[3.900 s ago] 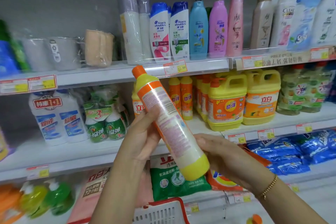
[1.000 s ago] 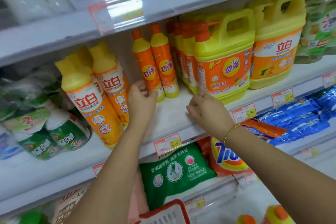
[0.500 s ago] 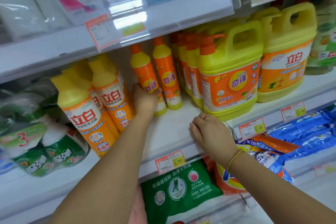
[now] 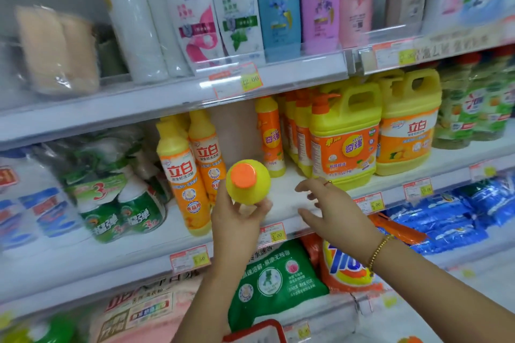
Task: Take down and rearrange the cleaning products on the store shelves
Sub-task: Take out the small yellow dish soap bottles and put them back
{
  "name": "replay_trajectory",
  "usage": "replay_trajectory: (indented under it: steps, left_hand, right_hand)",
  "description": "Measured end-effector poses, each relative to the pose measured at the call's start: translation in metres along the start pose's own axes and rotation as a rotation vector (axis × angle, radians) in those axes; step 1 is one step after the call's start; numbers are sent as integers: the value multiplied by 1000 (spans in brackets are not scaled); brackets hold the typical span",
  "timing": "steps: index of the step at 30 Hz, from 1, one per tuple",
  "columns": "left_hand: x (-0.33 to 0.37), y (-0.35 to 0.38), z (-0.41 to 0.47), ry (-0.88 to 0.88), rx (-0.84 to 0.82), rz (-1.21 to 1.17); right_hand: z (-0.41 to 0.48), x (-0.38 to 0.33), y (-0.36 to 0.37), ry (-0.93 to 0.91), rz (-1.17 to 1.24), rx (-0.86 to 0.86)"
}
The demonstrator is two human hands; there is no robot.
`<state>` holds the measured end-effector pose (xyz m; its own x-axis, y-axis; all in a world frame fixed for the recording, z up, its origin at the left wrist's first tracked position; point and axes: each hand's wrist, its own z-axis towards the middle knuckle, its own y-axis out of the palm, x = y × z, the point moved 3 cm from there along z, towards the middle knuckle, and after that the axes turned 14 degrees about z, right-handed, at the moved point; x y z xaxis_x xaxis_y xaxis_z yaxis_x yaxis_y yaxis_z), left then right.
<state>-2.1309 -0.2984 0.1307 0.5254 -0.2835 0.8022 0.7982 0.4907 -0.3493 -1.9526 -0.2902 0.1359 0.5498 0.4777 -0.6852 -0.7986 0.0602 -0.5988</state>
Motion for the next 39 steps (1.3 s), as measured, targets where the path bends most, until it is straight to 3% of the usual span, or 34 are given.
replay_trajectory:
  steps: [7,13,17,20,24,26,28,32,36,39]
  left_hand:
    - [51,-52,-30,-76,-9,-215]
    - [82,-73,-54,-149,-79,-398]
    - [87,-83,-62,-166,-140,-491]
    - [85,-95,-56,-149,-238,-661]
    - [81,-105,-52,-122,-381,-839]
    - [79,-104,-52,-112,-430,-911]
    - [75,-104,-51,-131,-403,-902]
    - [67,-102,-51,-198,-242,-614]
    - [63,-94,-60,-286,-203,-372]
    - [62,-88,-61,-378,-267,-337]
  right_hand:
    - [-43,-72,-4,-43,119,-73]
    - [-81,-88,4,-125,196,238]
    - [-89,-98,-6,-175,301,253]
    - [-88,-102,-9,8,893,37]
    - [-88,-100,6,355,1730,-480]
    - [-90,-102,7,416,1821,-692]
    - [-89,-99,4,428,1643,-704]
    - [-86,-107,-9,200,750,-331]
    - [-89,-121,-2,130,348,-216]
    - [-88,-115,0,200,354,-217]
